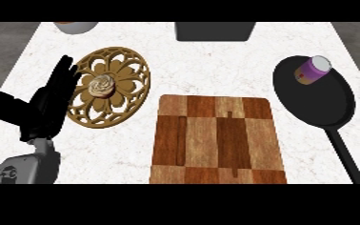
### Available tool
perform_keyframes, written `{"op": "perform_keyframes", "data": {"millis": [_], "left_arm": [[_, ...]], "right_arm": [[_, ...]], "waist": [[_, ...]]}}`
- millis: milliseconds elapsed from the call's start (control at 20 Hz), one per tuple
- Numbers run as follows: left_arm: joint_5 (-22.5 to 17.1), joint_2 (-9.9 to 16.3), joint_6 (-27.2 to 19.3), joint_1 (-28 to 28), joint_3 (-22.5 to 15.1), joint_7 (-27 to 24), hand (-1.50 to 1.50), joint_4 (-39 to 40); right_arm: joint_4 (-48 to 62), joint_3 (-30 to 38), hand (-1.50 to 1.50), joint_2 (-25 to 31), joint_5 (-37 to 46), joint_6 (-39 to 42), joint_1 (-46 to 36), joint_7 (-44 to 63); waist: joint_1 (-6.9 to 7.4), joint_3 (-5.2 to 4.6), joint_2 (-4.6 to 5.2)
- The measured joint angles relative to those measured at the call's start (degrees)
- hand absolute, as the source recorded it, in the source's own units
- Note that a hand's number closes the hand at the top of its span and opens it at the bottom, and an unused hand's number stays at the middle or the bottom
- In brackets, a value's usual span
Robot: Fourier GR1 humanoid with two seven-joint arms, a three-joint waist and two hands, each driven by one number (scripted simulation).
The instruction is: Pick the can from the cutting board and place it in the pan
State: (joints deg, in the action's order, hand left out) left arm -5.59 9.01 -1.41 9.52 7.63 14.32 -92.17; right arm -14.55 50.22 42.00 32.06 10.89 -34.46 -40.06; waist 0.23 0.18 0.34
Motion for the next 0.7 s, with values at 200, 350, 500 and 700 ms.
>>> {"op": "perform_keyframes", "data": {"millis": [200,350,500,700], "left_arm": [[0.2,-0.2,-0.3,-0.1,-0.2,0.4,0.00,-0.5],[0.5,-0.5,-0.5,0.9,-0.4,0.4,0.00,0.5],[0.4,-0.6,-0.6,1.5,-0.5,0.7,0.00,0.8],[0.3,-0.5,-0.1,0.6,-0.4,-0.1,0.00,0.6]], "right_arm": [[1.7,2.4,-1.50,4.4,-3.7,10.1,4.7,-3.7],[2.0,2.4,-1.50,6.2,-4.9,12.7,7.7,-4.5],[1.6,2.2,-1.50,7.4,-6.0,13.7,10.3,-5.4],[1.1,1.7,-1.50,8.1,-7.2,13.3,12.3,-5.9]], "waist": [[-0.16,-0.01,-0.06],[-0.07,0.02,0.00],[0.02,0.05,-0.01],[0.25,0.04,-0.04]]}}
